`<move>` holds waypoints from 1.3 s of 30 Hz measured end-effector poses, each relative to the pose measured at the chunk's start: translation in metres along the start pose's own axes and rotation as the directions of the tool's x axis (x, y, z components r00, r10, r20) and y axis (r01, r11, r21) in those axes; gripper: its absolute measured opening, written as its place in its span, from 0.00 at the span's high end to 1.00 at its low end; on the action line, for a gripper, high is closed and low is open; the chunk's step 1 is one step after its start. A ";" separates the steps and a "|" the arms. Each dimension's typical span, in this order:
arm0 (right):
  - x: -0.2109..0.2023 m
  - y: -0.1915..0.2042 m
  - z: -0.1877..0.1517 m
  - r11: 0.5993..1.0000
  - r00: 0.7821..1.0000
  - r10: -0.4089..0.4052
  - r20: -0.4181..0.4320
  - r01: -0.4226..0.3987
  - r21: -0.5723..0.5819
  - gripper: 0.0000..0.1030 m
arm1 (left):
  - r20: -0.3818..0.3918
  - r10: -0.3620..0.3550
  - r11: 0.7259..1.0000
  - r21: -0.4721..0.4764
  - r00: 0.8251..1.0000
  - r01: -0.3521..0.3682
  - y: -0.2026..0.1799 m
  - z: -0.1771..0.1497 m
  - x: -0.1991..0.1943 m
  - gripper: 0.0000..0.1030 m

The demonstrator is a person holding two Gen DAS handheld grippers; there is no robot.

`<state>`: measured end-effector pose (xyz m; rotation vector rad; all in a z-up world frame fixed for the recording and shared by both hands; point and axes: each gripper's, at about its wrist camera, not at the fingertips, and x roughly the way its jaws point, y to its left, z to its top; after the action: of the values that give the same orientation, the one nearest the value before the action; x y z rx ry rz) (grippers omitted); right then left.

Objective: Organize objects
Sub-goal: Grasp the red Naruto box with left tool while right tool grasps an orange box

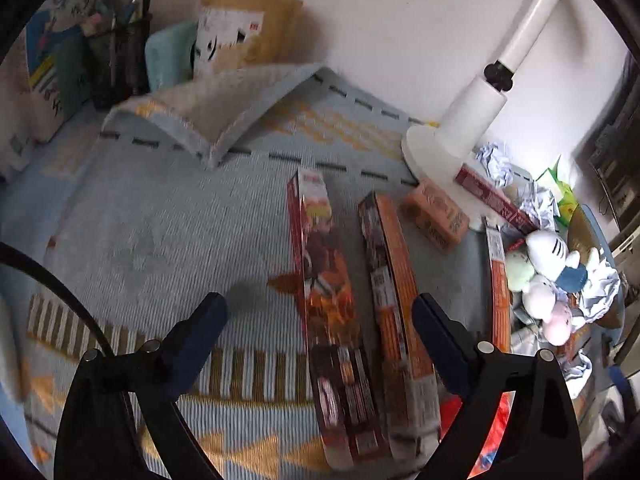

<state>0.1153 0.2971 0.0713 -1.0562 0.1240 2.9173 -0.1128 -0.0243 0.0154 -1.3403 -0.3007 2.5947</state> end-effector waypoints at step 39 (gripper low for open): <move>0.072 0.132 0.081 0.934 0.933 0.355 -0.061 -0.356 -0.015 0.84 | 0.044 -0.021 0.998 0.062 0.999 0.018 -0.016 0.000 0.009 0.24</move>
<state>0.0004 0.1729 0.0957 -1.2412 0.3121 3.2126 -0.1165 -0.0065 0.0129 -1.2546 -0.2368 2.5984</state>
